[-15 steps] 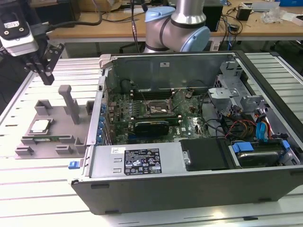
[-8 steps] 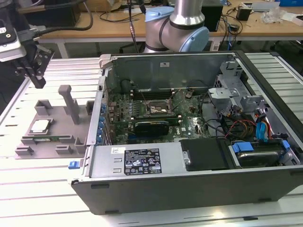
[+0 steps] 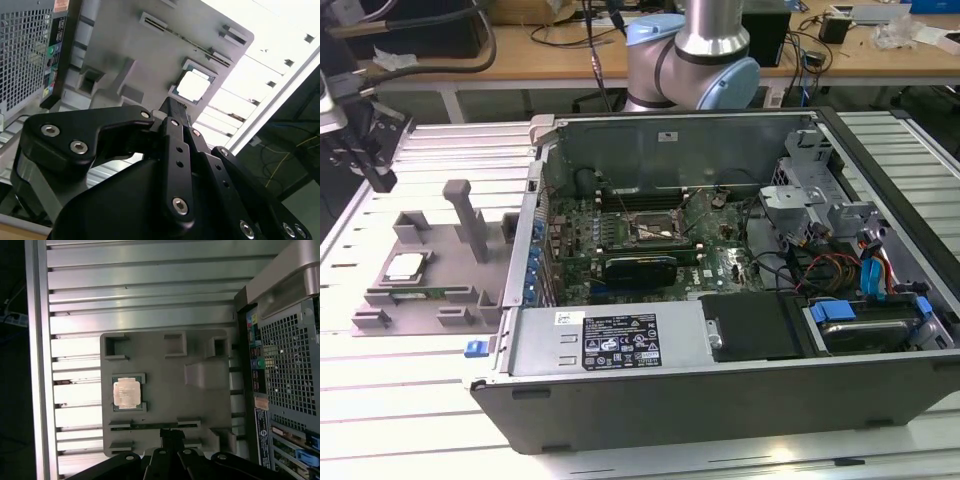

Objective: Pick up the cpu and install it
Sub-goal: 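Reach for the cpu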

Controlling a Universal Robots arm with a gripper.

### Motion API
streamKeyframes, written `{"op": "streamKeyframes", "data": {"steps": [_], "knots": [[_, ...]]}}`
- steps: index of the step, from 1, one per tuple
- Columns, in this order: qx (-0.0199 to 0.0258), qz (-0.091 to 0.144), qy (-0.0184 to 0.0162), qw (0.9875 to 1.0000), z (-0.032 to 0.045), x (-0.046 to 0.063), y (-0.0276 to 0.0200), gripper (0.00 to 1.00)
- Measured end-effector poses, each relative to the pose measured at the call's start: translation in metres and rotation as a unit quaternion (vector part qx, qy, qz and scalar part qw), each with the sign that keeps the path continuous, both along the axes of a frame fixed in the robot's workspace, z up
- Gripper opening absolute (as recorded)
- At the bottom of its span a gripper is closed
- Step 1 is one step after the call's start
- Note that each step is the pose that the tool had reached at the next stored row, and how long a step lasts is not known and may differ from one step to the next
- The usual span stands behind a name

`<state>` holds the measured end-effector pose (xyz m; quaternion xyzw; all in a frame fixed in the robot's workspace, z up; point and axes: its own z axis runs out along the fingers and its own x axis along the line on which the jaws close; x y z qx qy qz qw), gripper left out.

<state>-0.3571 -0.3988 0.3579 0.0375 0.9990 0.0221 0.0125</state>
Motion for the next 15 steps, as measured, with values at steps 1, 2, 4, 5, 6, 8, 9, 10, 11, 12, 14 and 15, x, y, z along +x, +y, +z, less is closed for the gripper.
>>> {"op": "streamKeyframes", "data": {"steps": [1,2,4,5,6,8,9,10,11,12,14,15], "knots": [[0.0000,0.000,0.0000,1.0000,-0.0005,-0.002,0.0000,0.11],[0.0000,0.000,0.0000,1.0000,-0.0012,-0.004,0.0000,0.11],[0.0000,0.000,0.0000,1.0000,-0.0026,-0.008,0.0000,0.11],[0.0000,0.000,0.0000,1.0000,-0.0034,-0.011,0.0000,0.11],[0.0000,0.000,0.0000,1.0000,-0.0042,-0.014,0.0000,0.11],[0.0000,0.000,0.0000,1.0000,-0.0049,-0.018,0.0000,0.11],[0.0000,0.000,0.0000,1.0000,-0.0055,-0.020,0.0000,0.11],[0.0000,0.000,0.0000,1.0000,-0.0061,-0.023,0.0000,0.11],[0.0000,0.000,0.0000,1.0000,-0.0070,-0.027,0.0000,0.11],[-0.0001,0.000,0.0000,1.0000,-0.0087,-0.032,0.0000,0.11],[0.0000,0.000,0.0000,1.0000,-0.0156,-0.037,0.0000,0.11],[-0.0001,0.000,0.0001,1.0000,-0.0193,-0.037,0.0013,0.11]]}}
